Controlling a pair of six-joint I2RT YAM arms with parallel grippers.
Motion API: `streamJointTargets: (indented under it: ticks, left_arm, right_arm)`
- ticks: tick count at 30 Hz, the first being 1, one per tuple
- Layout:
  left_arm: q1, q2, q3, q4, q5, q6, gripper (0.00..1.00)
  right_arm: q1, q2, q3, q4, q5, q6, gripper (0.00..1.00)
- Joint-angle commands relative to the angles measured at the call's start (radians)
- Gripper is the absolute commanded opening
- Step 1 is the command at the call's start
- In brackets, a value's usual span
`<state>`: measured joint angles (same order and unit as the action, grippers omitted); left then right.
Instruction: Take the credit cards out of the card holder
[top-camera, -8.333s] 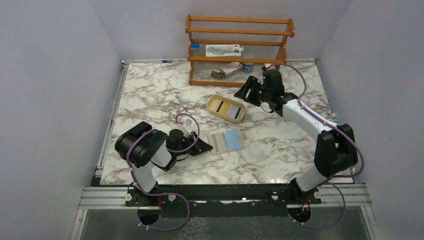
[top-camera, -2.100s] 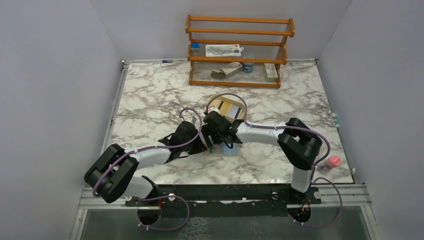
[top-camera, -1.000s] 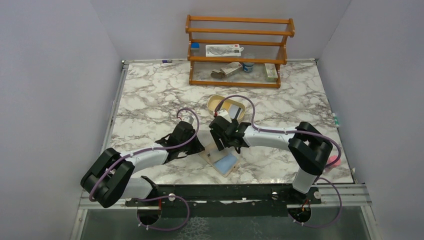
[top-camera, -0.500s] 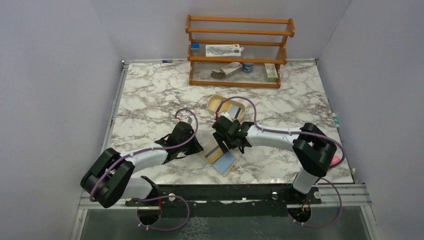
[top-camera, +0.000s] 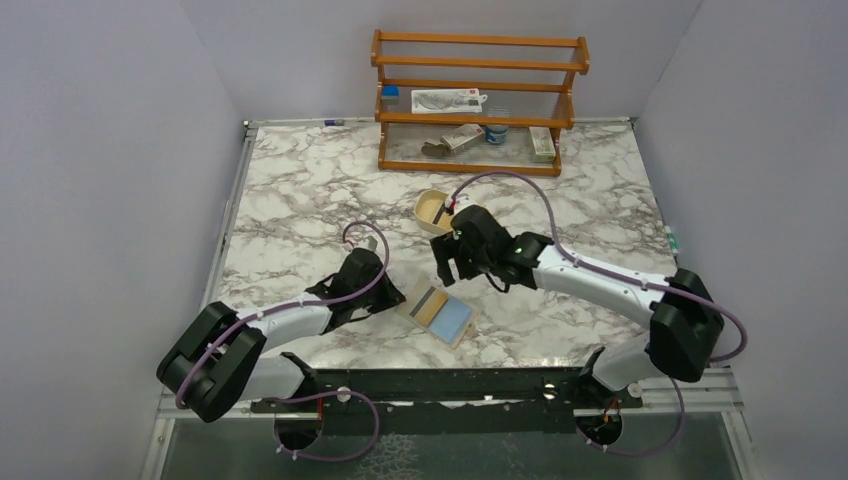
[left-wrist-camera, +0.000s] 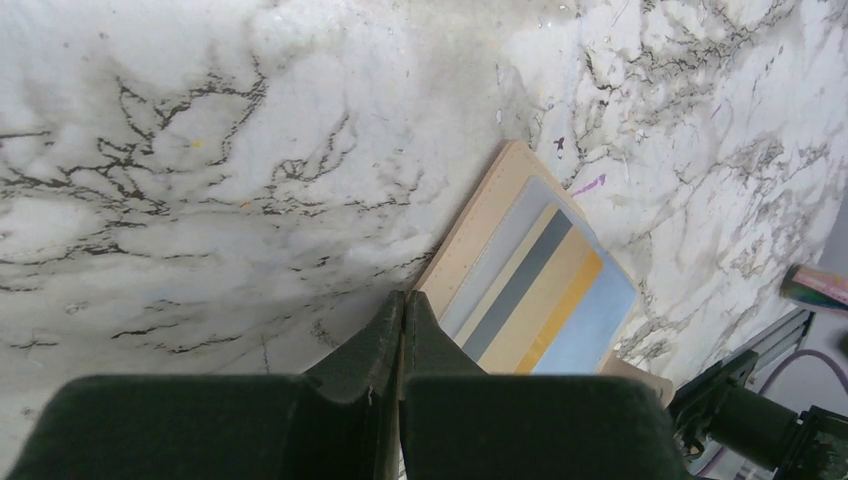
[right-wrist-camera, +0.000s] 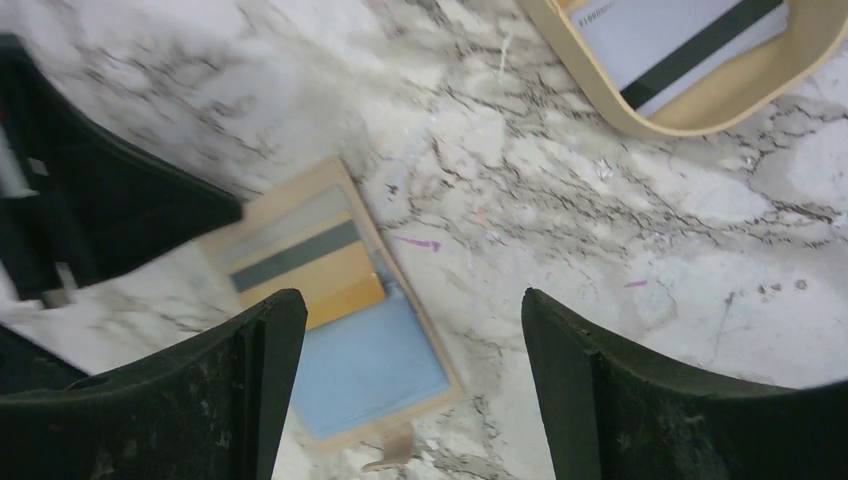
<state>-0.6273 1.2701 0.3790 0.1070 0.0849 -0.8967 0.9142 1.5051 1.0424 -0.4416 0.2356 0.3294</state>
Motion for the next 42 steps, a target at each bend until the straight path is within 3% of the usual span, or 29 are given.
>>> streamJointTargets:
  ticks: [1, 11, 21, 27, 42]
  left_arm:
    - [0.006, -0.019, -0.063, -0.029, -0.050, -0.068, 0.00]
    - [-0.005, -0.102, -0.114, -0.003, -0.170, -0.198, 0.00]
    - [-0.005, -0.116, -0.143, 0.050, -0.206, -0.293, 0.00]
    - [-0.006, -0.133, -0.156, 0.048, -0.222, -0.312, 0.00]
    - [-0.008, -0.132, -0.176, 0.025, -0.240, -0.312, 0.00]
  right_arm:
    - [-0.035, -0.106, -0.036, 0.146, -0.239, 0.053, 0.85]
    - [-0.038, -0.089, -0.201, 0.567, -0.553, 0.357, 0.85]
    - [-0.070, 0.020, -0.325, 0.865, -0.599, 0.532, 0.84]
    - [-0.089, 0.090, -0.314, 0.854, -0.595, 0.553, 0.84]
    - [-0.110, 0.122, -0.347, 0.664, -0.396, 0.632, 0.84]
